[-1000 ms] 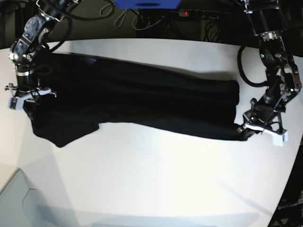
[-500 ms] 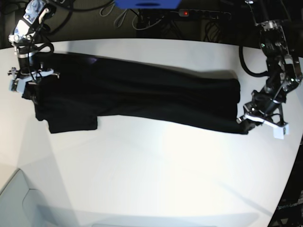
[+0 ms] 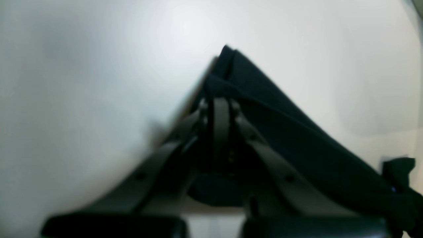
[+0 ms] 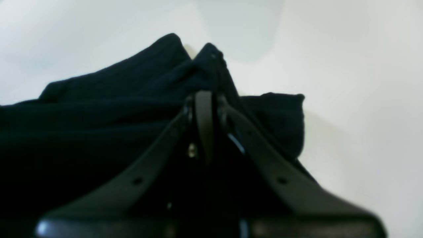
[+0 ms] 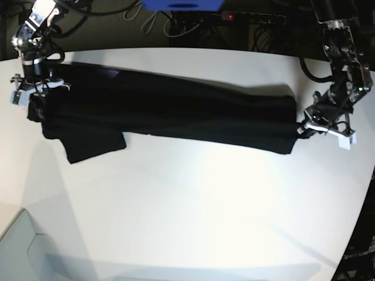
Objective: Layout the t-shirt on the table in an organized manner, then fold the t-shirt properly
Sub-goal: 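Lower the folded hem onto the shirt and hold it with both grippers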
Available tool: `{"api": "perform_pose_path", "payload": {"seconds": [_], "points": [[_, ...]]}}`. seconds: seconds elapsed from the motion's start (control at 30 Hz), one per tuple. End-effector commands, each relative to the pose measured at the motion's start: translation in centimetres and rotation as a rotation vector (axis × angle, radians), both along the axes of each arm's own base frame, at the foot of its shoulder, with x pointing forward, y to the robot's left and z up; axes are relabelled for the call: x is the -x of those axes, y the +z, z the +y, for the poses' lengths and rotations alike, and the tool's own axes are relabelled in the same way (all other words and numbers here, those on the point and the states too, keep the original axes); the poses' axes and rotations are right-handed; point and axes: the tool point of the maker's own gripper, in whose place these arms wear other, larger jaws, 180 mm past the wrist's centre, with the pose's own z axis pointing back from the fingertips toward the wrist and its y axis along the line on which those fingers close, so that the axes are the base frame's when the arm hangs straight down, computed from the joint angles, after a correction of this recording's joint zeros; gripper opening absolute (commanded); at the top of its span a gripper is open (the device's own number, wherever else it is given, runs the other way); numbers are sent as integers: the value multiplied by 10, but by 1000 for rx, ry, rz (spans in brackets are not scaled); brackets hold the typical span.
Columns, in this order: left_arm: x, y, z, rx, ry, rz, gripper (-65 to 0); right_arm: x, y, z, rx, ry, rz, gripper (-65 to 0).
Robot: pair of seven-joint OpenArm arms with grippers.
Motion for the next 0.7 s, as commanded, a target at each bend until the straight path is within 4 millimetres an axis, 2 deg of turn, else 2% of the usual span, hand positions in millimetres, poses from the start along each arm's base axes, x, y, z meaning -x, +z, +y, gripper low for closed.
{"api": "perform_pose_path", "payload": {"seconds": [0.0, 0.27, 0.4, 0.5, 0.6, 0.67], "points": [[-11, 11, 1, -1, -1, -41, -648, -6, 18, -4, 18, 0, -65, -650], [-6, -21, -16, 22, -43, 48, -648, -4, 17, -4, 18, 1, -59, -650], [-6, -32, -18, 33, -42, 78, -648, 0, 15, -4, 22, 2, -49, -650], [-1, -43, -15, 43, -30, 110, -648, 0, 28, 1, 36, 1, -79, -650], [0, -45, -15, 45, -27, 117, -648, 4, 40, 9, 52, -1, -101, -650], [-7, -40, -15, 45, -27, 100, -648, 5, 46, 14, 47, 5, -119, -650]]}}
